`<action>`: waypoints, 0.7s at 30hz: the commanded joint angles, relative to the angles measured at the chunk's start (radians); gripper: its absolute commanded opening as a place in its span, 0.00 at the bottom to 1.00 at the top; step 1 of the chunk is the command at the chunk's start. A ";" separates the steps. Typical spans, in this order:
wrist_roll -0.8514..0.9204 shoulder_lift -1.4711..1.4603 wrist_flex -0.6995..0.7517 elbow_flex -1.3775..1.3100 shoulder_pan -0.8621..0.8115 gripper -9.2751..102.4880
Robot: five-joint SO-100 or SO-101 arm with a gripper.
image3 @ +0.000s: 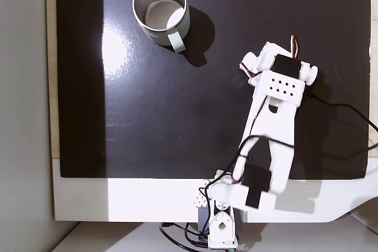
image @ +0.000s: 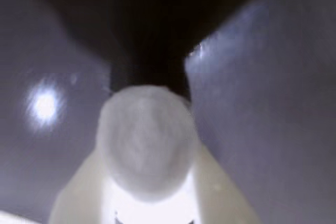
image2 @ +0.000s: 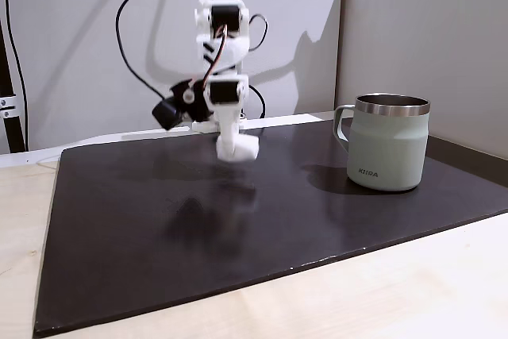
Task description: Grasp a gauze and put it in the cup.
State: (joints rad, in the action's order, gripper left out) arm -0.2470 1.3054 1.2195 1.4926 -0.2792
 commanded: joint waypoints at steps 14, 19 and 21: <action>0.003 0.525 0.143 0.129 0.161 0.09; 0.005 0.581 0.153 0.114 0.218 0.09; 0.003 0.583 0.155 0.084 0.242 0.09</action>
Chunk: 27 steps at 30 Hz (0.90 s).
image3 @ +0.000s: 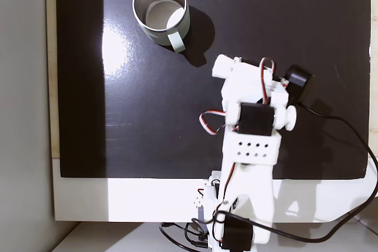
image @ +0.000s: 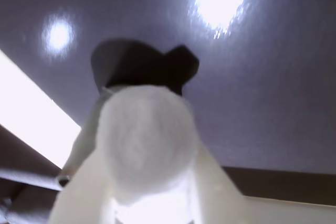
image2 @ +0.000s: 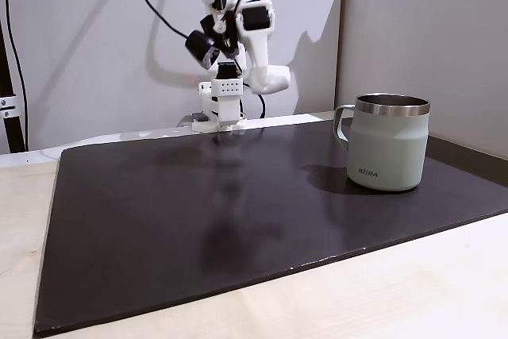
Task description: Grasp a gauze and put it in the cup.
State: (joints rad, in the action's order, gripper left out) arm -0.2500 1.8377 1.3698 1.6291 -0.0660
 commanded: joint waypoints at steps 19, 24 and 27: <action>-0.021 -0.621 0.232 -1.026 0.229 0.08; -0.012 -0.824 0.299 -1.318 0.267 0.08; -0.009 -0.876 0.299 -1.384 0.298 0.08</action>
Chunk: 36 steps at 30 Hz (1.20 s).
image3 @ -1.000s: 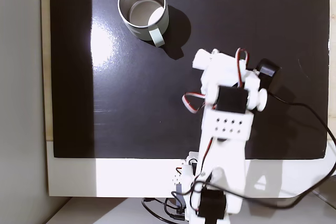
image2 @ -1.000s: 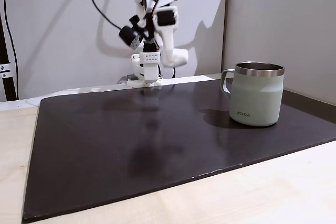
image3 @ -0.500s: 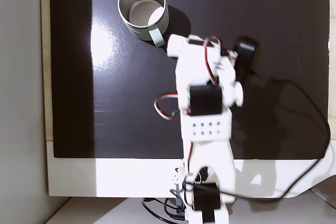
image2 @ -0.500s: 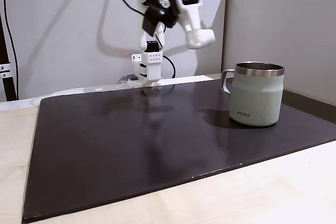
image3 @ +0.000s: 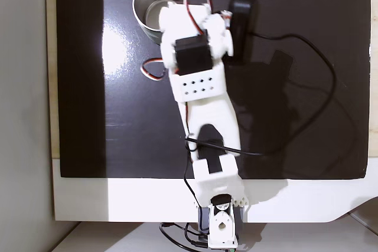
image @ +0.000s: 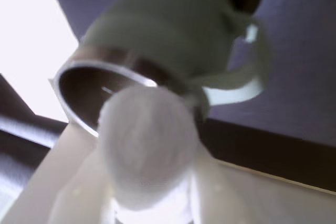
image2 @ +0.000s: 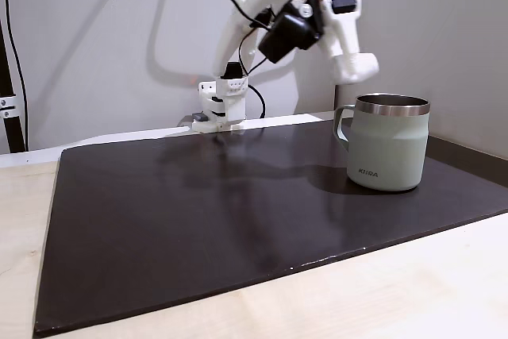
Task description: Grasp a gauze and put it in the cup.
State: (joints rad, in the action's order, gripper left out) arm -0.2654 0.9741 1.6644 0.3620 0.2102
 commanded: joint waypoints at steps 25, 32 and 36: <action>0.021 -0.181 -0.035 -0.293 0.061 0.21; 0.012 -0.213 -0.005 -0.339 0.054 0.32; 0.011 -0.213 -0.002 -0.350 0.054 0.32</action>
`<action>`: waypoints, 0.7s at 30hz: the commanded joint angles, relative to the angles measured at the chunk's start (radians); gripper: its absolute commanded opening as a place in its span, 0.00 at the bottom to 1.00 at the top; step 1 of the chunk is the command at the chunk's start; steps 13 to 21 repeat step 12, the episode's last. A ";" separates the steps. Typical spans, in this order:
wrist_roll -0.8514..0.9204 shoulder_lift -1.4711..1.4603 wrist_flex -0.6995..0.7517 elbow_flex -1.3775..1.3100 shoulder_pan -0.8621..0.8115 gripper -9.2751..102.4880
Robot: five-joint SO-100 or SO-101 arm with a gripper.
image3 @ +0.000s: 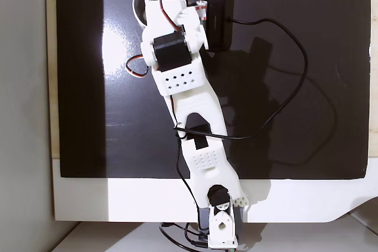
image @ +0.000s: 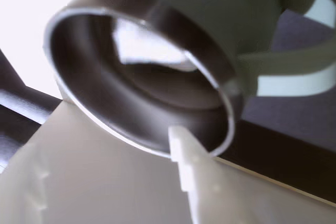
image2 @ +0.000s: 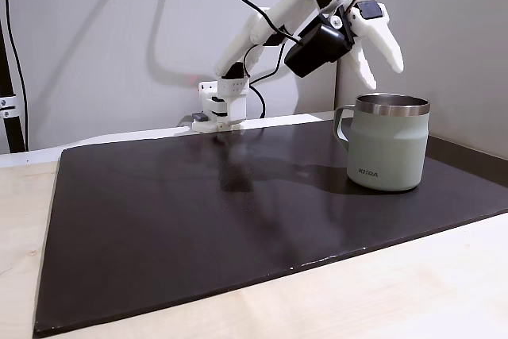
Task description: Grasp a gauze and put it in the cup.
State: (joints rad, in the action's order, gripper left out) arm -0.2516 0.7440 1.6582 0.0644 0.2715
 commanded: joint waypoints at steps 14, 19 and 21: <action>-0.003 0.026 0.012 -0.055 -0.006 0.31; -0.003 0.026 0.012 -0.055 -0.006 0.31; -0.003 0.026 0.012 -0.055 -0.006 0.31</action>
